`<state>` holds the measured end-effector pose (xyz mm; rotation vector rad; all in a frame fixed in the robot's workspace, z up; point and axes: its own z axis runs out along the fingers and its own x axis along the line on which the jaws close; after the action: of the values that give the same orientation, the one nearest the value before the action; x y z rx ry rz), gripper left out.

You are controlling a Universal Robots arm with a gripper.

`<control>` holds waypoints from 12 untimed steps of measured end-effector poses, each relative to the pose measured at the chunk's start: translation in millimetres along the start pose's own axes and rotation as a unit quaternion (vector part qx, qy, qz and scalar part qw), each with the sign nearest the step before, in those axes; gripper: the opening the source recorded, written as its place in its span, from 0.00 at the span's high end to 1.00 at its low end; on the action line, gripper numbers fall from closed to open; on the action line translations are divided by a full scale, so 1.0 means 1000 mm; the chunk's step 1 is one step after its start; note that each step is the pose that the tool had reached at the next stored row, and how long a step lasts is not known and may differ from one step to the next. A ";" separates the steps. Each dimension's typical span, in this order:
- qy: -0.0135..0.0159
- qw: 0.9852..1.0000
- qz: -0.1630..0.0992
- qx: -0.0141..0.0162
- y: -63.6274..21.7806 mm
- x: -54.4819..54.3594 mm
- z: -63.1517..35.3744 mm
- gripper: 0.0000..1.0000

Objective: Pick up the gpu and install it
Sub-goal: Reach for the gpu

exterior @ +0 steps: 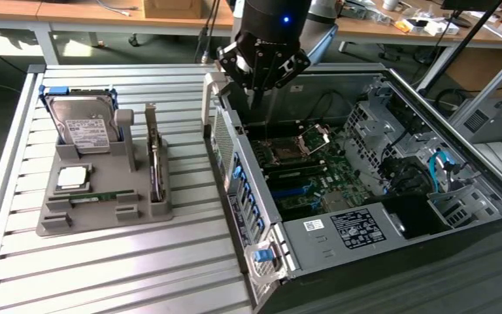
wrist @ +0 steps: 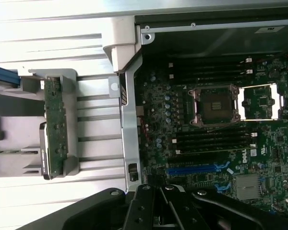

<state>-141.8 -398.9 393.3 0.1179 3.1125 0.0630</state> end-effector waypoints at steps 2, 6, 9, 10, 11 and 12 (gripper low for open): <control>0.000 1.000 0.000 0.000 0.0000 0.000 0.0000 0.89; 0.000 1.000 0.000 0.000 -0.0001 0.001 0.0000 0.89; 0.000 1.000 0.000 0.000 -0.0001 0.002 0.0000 0.89; 0.000 1.000 0.000 0.000 -0.0001 0.002 -0.0001 0.89; 0.000 1.000 0.000 0.000 -0.0002 0.002 -0.0001 0.89; 0.000 1.000 0.000 0.000 -0.0002 0.002 -0.0001 0.89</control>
<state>-144.2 -398.9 393.3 0.1179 3.1125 0.0630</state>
